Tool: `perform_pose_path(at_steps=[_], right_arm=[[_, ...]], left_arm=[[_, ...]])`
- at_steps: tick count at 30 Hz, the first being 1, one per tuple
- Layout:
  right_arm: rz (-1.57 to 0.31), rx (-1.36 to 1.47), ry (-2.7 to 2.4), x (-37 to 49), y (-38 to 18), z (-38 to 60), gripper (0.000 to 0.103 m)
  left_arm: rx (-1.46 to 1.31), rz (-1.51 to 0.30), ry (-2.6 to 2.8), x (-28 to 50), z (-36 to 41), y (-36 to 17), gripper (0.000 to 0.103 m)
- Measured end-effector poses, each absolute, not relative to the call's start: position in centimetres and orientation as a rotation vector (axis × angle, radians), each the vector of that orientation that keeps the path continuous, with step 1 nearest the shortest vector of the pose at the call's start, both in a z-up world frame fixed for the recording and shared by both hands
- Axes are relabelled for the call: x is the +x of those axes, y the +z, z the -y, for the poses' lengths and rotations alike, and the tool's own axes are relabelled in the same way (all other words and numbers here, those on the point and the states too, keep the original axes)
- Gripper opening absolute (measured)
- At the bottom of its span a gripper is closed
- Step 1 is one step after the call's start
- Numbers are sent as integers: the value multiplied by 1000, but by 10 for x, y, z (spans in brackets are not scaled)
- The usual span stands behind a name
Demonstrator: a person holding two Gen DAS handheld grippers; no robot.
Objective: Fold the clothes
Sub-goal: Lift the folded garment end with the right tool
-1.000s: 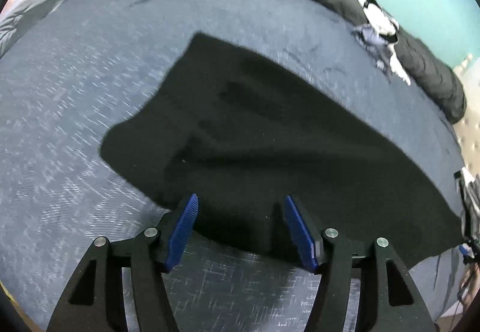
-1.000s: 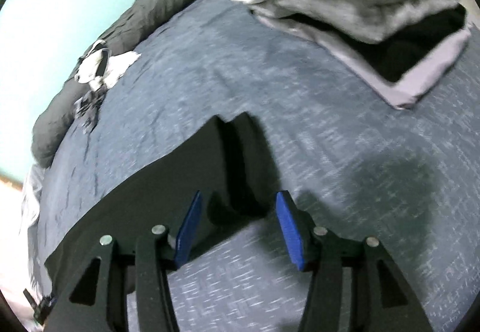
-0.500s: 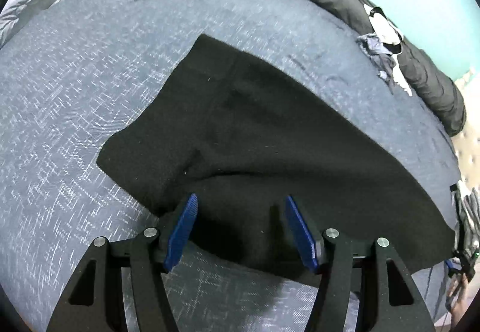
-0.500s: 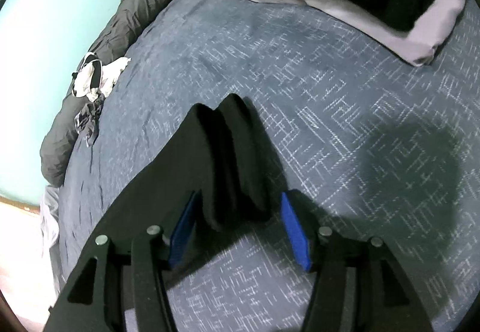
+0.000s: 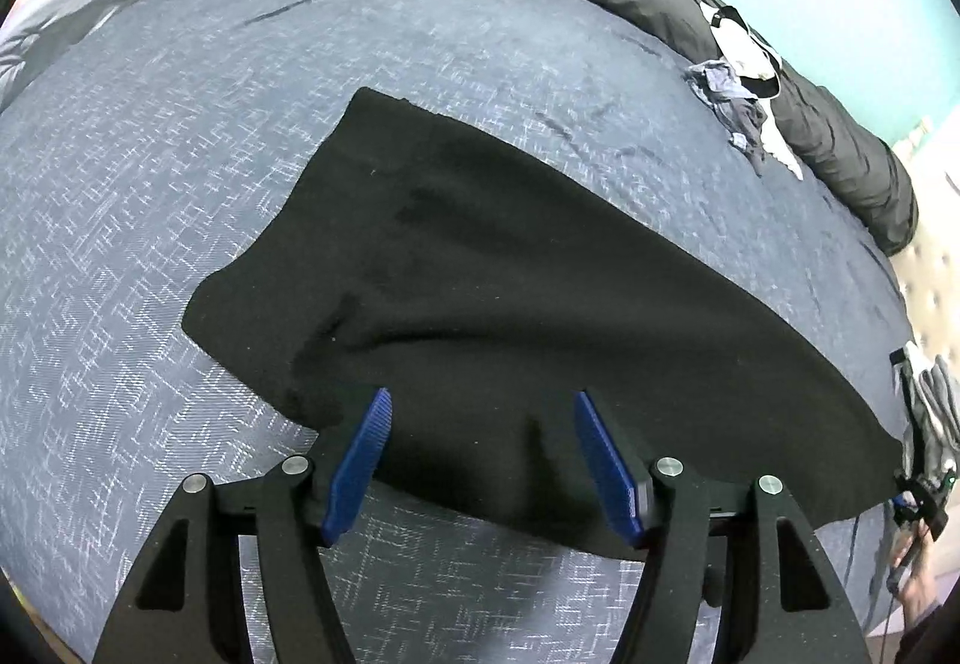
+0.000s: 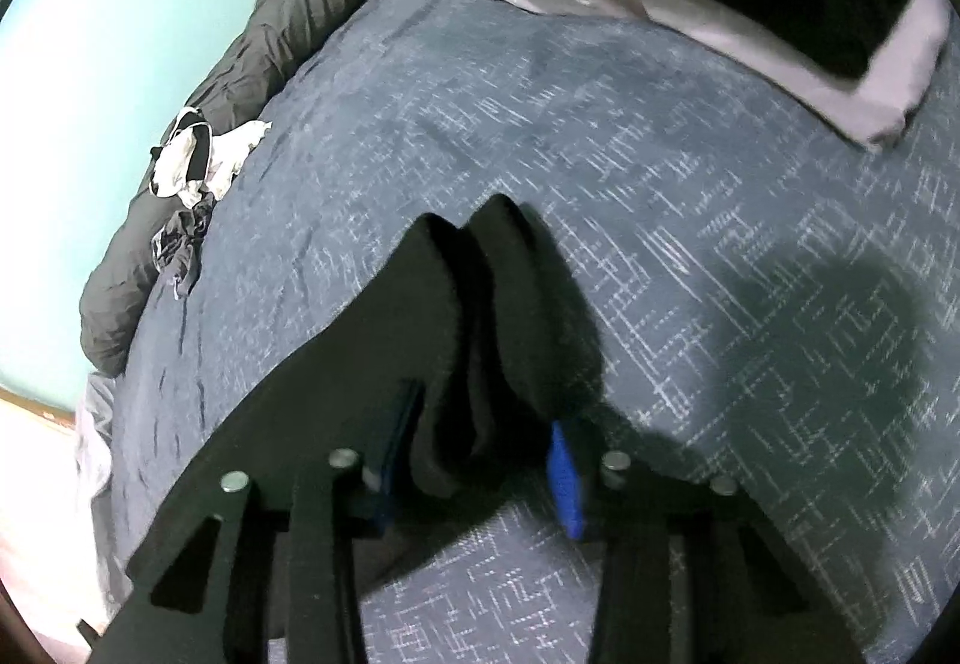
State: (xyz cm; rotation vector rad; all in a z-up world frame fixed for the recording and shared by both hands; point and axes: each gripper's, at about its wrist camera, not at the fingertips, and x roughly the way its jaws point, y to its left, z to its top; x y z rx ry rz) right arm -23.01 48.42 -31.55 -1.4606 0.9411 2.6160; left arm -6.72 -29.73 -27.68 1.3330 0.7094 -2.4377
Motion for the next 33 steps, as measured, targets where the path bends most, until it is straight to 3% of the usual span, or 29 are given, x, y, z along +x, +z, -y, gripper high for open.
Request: perform_pose_path(at_steps=[3,6,19,28,33], right_arm=[[-875,-1416,2685,-231,-303,-476,16],[-813,-1358,2760,-232,-285,-467,14],[-654,-1163,2962,-276,-173,-454,12],[-610,-1017,2891,-299,-108,-498,12],[-531,-1041,2861,-298,-97,-513,12]], left_arm=[[1334,-710,-2430,-66,299,-279,68],[1340,-700,-2425,-63,301,-279,68],[1330,-697,-2442,-62,296,-269,68],[1343,-699,-2469,-71,282,-265,68],[1352,-701,-2483,-77,273,-263,69]])
